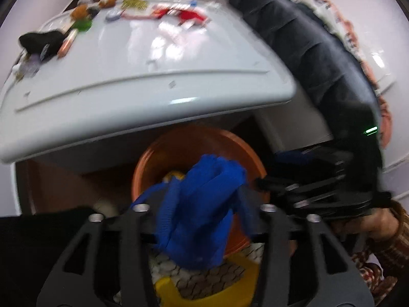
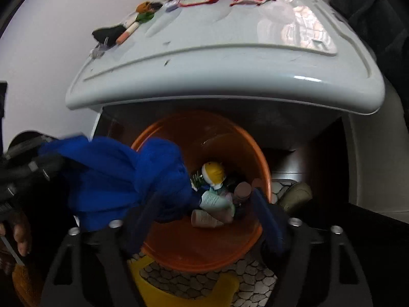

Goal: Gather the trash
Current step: 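Release the blue cloth and ointment tube into the orange bin, then grasp the white square cap with the left tool, then grasp the red knitted ornament with the right tool while the left tool holds the cap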

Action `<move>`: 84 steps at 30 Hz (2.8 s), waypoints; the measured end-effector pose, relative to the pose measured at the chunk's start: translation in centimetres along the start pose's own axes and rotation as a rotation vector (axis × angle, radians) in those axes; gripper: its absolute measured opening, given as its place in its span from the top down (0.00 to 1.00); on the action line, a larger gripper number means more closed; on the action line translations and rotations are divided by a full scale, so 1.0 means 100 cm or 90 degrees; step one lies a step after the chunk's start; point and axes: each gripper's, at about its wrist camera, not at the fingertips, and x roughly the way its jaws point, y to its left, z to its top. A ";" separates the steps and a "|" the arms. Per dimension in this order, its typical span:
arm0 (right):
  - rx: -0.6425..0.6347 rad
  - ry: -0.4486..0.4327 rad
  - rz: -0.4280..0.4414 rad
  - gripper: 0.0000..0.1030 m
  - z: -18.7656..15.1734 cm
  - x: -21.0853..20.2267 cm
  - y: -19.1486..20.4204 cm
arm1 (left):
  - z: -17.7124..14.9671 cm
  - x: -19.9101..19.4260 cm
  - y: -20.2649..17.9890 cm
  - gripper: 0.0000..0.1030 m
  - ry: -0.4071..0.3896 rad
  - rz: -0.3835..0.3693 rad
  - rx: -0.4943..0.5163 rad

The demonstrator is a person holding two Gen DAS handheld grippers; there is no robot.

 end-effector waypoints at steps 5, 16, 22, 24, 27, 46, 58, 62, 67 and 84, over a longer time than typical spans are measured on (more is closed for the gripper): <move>-0.008 -0.066 -0.008 0.11 0.020 -0.027 -0.003 | 0.004 -0.022 0.005 0.26 -0.072 -0.006 -0.006; -0.100 -0.256 0.036 0.05 0.133 -0.081 0.016 | 0.060 -0.055 0.046 0.23 -0.183 0.074 -0.056; -0.044 -0.315 0.087 0.05 0.211 -0.083 0.004 | 0.127 -0.059 0.068 0.21 -0.229 0.150 -0.071; -0.033 -0.370 0.089 0.05 0.221 -0.086 -0.002 | 0.156 -0.053 0.076 0.19 -0.237 0.168 -0.068; -0.033 -0.417 0.045 0.05 0.219 -0.080 -0.011 | 0.193 -0.033 0.089 0.19 -0.242 0.189 -0.055; -0.098 -0.375 0.053 0.05 0.206 -0.080 -0.002 | 0.291 0.102 0.157 0.53 -0.179 0.260 -0.029; -0.099 -0.335 0.008 0.05 0.211 -0.061 -0.011 | 0.261 0.070 0.146 0.63 -0.185 0.246 -0.045; -0.093 -0.296 -0.054 0.05 0.224 -0.029 -0.029 | 0.236 0.040 0.120 0.63 -0.201 0.212 -0.039; -0.107 -0.242 -0.098 0.05 0.258 0.017 -0.042 | 0.214 0.022 0.091 0.63 -0.235 0.147 -0.018; -0.145 -0.142 -0.145 0.04 0.352 0.120 -0.053 | 0.219 0.016 0.094 0.63 -0.246 0.087 -0.014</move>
